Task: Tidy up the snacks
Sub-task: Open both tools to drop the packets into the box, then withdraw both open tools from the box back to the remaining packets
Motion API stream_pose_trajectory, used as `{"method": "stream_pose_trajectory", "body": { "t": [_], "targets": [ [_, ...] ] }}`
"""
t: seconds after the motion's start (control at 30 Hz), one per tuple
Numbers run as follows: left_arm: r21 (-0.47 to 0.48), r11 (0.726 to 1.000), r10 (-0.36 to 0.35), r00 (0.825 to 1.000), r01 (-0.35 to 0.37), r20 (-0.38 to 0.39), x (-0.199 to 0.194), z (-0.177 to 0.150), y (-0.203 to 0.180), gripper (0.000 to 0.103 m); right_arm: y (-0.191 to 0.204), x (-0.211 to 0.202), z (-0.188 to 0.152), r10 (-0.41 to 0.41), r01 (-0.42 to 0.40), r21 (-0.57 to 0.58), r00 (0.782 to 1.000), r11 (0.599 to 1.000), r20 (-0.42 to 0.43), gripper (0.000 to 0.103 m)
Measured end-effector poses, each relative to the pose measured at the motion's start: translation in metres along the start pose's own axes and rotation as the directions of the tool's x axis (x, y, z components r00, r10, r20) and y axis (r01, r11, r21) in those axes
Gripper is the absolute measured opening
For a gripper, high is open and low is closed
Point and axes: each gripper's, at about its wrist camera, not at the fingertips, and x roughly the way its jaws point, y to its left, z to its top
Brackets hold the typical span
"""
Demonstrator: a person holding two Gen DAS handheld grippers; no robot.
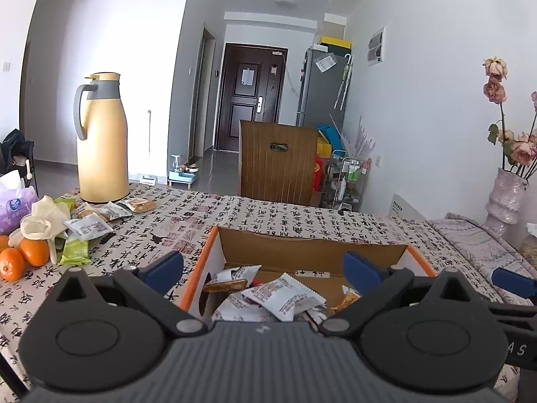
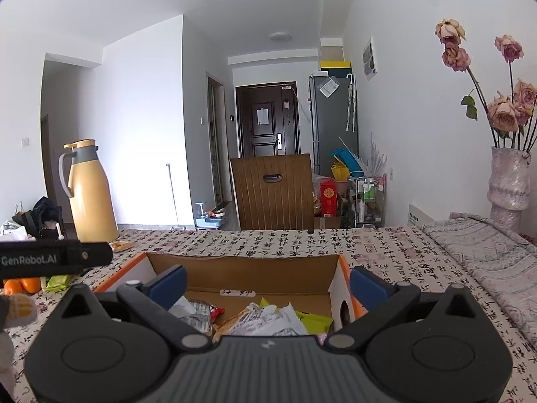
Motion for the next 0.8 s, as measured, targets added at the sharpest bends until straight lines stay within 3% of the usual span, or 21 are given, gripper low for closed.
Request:
{"method": "stream_pose_trajectory", "body": {
  "t": [0.33,0.8],
  "targets": [
    [0.018,1.0,-0.003,1.0,0.003,-0.019,-0.034,-0.016,0.011,0.103,0.007,-0.036,-0.016,-0.002,0.002,-0.01,0.999,1.0,-0.035,0.103],
    [0.041,0.999,0.018,0.992,-0.013,-0.123,-0.055,-0.057,0.037,0.103,0.011,-0.063,-0.052,-0.005,0.003,-0.014,0.989,1.0,-0.145,0.103]
  ]
}}
